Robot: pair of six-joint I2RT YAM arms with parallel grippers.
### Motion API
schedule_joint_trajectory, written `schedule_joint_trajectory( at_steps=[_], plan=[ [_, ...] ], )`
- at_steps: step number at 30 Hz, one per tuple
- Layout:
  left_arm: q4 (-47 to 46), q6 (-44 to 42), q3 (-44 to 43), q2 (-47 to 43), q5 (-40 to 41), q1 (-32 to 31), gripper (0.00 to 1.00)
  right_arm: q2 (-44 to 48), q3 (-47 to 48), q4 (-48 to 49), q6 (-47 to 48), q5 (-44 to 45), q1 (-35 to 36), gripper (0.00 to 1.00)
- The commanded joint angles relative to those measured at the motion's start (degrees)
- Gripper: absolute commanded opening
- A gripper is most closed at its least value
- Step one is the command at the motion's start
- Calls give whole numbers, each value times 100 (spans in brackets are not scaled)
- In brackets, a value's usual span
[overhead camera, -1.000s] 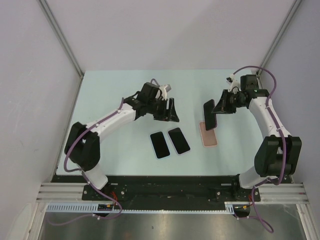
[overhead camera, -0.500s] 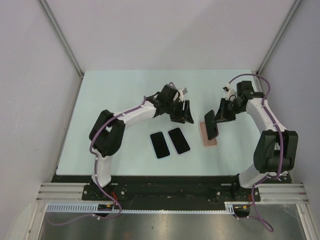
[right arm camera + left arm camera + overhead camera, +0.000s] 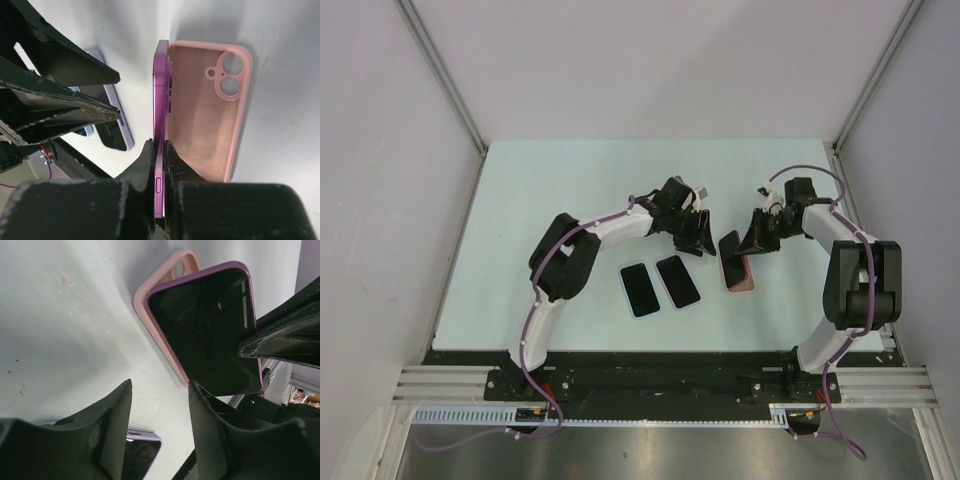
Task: Put the phone into the phone case
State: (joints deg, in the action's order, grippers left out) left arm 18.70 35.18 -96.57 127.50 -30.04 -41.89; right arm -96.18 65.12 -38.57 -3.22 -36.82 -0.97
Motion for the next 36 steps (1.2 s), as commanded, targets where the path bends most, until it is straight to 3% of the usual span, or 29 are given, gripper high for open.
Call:
schedule_joint_trajectory(
  at_steps=[1,5,8,18,36],
  plan=[
    [125,103,-283,160,24,-30,51,-94,-166,499,-3,-282,-78,0],
    [143,121,-327,362,-19,-21,41,-129,-272,543,103,-273,-157,0],
    [152,121,-336,407,7,-21,39,-59,-316,543,94,-343,-263,0],
    [116,173,-502,565,-212,-30,41,47,-360,473,217,-448,-465,1],
    [-174,297,-345,732,-599,-135,39,-358,-1317,2291,-758,-1416,-492,2]
  ],
)
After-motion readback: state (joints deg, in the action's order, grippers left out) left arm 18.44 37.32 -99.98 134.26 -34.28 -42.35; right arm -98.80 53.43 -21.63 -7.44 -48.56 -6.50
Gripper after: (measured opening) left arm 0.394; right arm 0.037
